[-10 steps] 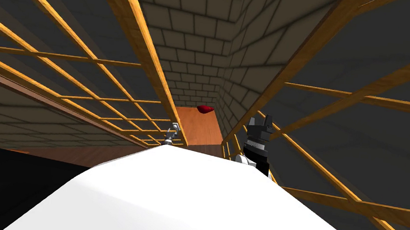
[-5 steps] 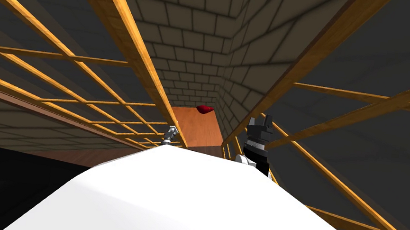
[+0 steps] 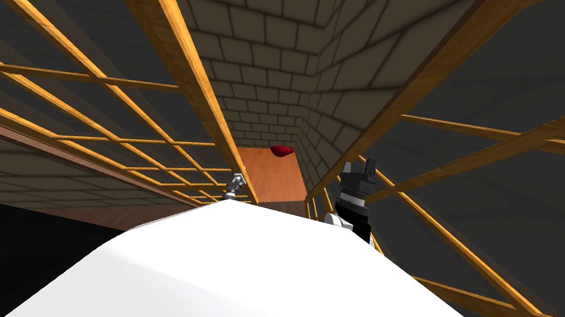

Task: Pull the door open

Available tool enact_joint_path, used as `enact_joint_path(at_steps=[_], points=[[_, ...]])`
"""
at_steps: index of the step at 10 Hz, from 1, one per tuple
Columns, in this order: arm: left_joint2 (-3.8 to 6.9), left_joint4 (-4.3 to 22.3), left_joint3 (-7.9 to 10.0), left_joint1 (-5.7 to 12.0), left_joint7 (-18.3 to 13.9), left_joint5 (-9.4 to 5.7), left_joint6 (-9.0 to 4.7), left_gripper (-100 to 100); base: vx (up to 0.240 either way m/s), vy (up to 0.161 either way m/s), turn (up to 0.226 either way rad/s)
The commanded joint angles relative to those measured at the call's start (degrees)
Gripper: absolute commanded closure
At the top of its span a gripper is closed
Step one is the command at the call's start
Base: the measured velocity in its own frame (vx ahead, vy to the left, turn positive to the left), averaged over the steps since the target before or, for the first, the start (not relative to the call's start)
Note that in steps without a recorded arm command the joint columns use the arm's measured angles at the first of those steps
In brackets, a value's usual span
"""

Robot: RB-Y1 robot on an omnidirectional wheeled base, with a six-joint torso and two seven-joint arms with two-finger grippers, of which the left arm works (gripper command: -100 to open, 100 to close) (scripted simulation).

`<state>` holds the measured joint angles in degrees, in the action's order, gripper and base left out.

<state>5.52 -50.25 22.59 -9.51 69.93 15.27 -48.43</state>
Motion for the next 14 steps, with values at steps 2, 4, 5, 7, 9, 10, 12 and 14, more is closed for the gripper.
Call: enact_joint_path(at_steps=[2, 4, 5, 7, 9, 10, 12, 14], points=[[0.09, 0.38, -0.56, 0.38, -3.42, -0.75, -0.06, 100, -0.029, 0.007, -0.019], [0.19, 0.7, -0.97, 0.66, -5.95, -1.36, -0.1, 100, -0.039, 0.003, -0.017], [0.24, 0.86, -1.18, 0.81, -7.21, -1.67, -0.12, 100, -0.04, 0.007, -0.015], [0.34, 1.21, -1.64, 1.13, -9.99, -2.35, -0.17, 100, -0.037, 0.006, -0.014], [0.48, 1.66, -2.24, 1.54, -13.25, -3.22, -0.23, 100, -0.041, 0.003, -0.023], [0.55, 1.89, -2.54, 1.75, -14.91, -3.66, -0.26, 100, -0.046, 0.006, -0.016], [0.62, 2.12, -2.84, 1.95, -16.98, -4.1, -0.29, 100, -0.03, 0.004, -0.009], [0.78, 2.65, -3.55, 2.44, -20.24, -5.13, -0.36, 100, -0.048, 0.007, -0.021]])
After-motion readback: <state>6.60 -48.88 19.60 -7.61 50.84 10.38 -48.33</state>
